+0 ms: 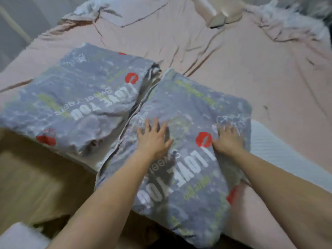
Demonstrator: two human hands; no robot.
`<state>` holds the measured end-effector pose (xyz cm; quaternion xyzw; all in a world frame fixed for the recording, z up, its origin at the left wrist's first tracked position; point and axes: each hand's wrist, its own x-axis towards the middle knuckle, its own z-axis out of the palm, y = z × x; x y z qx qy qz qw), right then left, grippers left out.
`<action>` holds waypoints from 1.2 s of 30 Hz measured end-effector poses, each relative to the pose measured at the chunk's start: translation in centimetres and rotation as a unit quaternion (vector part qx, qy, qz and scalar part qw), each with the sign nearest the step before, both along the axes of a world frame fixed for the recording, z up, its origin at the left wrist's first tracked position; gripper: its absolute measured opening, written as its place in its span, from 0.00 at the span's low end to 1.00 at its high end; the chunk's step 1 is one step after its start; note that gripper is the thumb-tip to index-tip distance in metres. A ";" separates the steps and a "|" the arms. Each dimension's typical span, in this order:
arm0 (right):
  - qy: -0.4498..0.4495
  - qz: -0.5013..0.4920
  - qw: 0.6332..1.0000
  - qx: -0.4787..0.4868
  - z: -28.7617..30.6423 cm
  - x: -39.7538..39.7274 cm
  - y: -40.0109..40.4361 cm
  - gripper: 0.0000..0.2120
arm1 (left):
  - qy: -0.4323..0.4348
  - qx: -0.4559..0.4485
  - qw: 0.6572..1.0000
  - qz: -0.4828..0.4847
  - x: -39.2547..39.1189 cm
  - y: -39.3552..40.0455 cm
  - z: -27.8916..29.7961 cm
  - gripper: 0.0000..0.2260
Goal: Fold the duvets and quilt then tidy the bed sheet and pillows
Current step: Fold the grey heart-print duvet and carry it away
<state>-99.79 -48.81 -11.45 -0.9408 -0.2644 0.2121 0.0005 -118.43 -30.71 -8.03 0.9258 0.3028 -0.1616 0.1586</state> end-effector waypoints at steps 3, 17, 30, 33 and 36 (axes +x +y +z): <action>0.113 -0.223 0.962 0.111 -2.5 0.6 -6.9 0.53 | 0.035 -0.069 0.996 0.053 4.7 -2.6 -1.5 0.40; -0.070 0.042 0.983 0.165 -2.6 6.4 2.0 0.42 | 0.029 0.073 0.997 0.003 16.3 -0.8 -6.0 0.50; -0.073 0.137 0.987 0.047 -3.9 19.8 4.1 0.34 | -0.015 -0.018 0.959 0.281 20.3 5.5 -7.9 0.53; -0.166 0.168 0.971 0.029 -1.7 22.5 1.1 0.30 | -0.093 0.005 0.974 0.207 22.8 3.0 -7.3 0.38; -0.246 0.160 0.956 0.008 -0.9 27.0 -1.9 0.28 | -0.177 0.043 0.974 0.135 27.2 2.0 -6.4 0.25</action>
